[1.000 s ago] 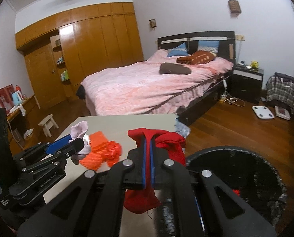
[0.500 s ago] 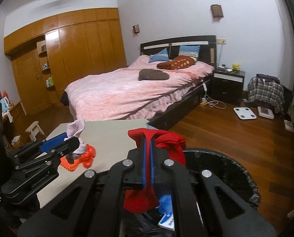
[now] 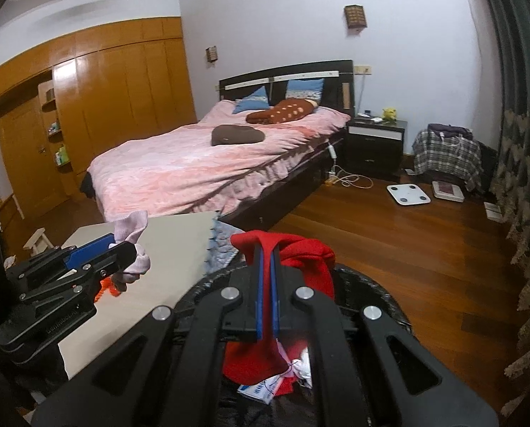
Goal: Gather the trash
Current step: 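Carry the pink sock and red glove over the bin and open both tools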
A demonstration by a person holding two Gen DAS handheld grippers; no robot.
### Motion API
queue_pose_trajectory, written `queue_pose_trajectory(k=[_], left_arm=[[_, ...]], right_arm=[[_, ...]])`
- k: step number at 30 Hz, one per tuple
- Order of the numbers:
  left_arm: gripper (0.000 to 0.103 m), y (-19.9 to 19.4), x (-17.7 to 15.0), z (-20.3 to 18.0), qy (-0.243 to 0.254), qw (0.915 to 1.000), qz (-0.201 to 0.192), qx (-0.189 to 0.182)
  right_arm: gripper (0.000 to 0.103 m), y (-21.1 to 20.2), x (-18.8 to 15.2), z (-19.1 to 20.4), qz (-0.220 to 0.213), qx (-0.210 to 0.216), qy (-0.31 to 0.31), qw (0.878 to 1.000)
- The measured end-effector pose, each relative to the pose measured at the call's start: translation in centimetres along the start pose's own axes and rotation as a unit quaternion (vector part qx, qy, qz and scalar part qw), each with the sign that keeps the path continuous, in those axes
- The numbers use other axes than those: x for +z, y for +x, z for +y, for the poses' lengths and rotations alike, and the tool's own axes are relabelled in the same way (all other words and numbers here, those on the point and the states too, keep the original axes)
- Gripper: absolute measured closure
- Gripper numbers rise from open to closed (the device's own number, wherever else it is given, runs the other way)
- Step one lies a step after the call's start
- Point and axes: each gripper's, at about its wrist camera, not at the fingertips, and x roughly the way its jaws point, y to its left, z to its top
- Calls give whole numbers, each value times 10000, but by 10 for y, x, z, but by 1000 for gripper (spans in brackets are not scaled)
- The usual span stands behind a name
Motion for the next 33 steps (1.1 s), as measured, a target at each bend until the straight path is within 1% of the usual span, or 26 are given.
queue_pose_trajectory(k=[8,13,17,22,23,24,25,26,27,28,29,30,33], left_arm=[[73,15,-6,-28,150,9997,74,-202],[73,31,-14,-40,228,9989,221,-339],[73,46,-24,-45,241,9979,418,-424],[73,59,-31,-43,234,9970,550,-490],[73,61,-32,-42,211,9968,568,-514],[71,64,-32,-41,185,9964,610,-565],[69,67,-32,-40,159,9959,665,-599],[67,69,-32,-38,131,9956,692,-619],[61,71,-32,-36,109,9952,724,-654],[51,71,-32,-34,103,9950,751,-657],[46,72,-33,-32,95,9949,754,-657],[43,71,-33,-28,65,9949,737,-686],[40,67,-33,-21,19,9956,722,-597]], right_arm=[[100,-5,-11,-24,53,-140,107,9998],[100,-4,-19,-32,126,-168,167,9996],[100,3,-27,-38,227,-185,261,9992],[100,21,-37,-42,454,-212,318,9982],[98,24,-37,-43,490,-219,317,9981],[97,27,-40,-44,525,-267,310,9978],[95,29,-41,-44,550,-300,310,9976],[86,31,-42,-45,593,-317,321,9972],[80,34,-43,-47,623,-362,344,9968],[66,34,-44,-47,636,-408,362,9965],[56,35,-45,-48,656,-414,372,9963],[53,34,-46,-49,655,-448,386,9961],[43,31,-49,-51,607,-547,411,9958]])
